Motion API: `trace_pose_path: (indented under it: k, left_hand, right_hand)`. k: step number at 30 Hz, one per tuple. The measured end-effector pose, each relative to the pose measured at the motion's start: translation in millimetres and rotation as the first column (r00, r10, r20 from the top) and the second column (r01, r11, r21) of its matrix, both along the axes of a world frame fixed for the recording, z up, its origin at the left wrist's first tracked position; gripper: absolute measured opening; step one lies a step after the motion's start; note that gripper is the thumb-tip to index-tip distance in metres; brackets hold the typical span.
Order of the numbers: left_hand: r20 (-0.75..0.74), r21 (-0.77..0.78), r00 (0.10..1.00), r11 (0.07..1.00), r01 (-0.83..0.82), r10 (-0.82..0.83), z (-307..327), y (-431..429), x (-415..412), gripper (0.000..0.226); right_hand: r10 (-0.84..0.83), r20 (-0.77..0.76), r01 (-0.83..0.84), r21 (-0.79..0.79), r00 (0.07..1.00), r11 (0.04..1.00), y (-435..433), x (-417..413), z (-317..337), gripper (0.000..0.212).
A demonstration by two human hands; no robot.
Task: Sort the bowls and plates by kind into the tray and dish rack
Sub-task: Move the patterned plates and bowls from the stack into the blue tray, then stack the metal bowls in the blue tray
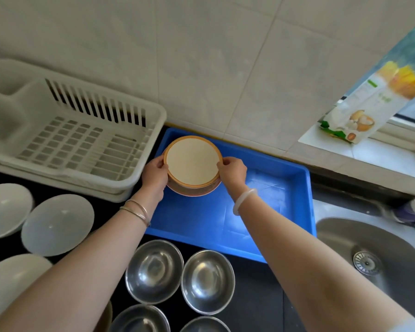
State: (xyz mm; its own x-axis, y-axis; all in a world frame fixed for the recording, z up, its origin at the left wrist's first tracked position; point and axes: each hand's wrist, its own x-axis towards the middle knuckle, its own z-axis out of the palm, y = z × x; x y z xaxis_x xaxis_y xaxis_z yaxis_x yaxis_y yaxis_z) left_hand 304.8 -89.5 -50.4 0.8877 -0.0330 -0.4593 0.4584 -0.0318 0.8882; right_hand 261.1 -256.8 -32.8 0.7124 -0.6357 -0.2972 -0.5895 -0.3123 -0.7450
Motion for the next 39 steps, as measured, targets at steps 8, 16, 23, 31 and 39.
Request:
trace_pose_path:
  k: [8, 16, 23, 31, 39]
  left_hand:
    - [0.054, -0.017, 0.998, 0.999, -0.035, 0.035, 2.0, 3.3, -20.8, 0.036]
    - [0.059, 0.037, 0.998, 0.999, 0.009, -0.011, 23.6, 25.2, -90.5, 0.033]
    - [-0.016, 0.25, 0.963, 0.932, 0.263, -0.268, 24.0, 49.5, -190.9, 0.013]
    - [-0.084, 0.463, 0.858, 0.742, 0.484, -0.507, 2.1, 61.1, -259.6, 0.014]
    - [-0.117, 0.605, 0.793, 0.591, 0.535, -0.598, -3.8, 56.1, -278.5, 0.02]
  right_hand:
    - [0.027, 0.052, -0.029, 0.051, 0.998, 0.998, 3.4, -17.1, 5.2, 0.031]
    - [0.125, 0.089, -0.131, 0.062, 0.988, 0.99, 4.6, -79.6, 19.6, 0.03]
    - [0.285, -0.083, -0.278, 0.091, 0.955, 0.956, 10.7, -174.3, 6.5, 0.021]
    - [0.345, -0.298, -0.352, 0.032, 0.89, 0.936, 25.3, -248.8, -26.2, 0.023]
    - [0.169, -0.15, -0.107, 0.354, 0.974, 0.929, 31.9, -250.9, -26.7, 0.02]
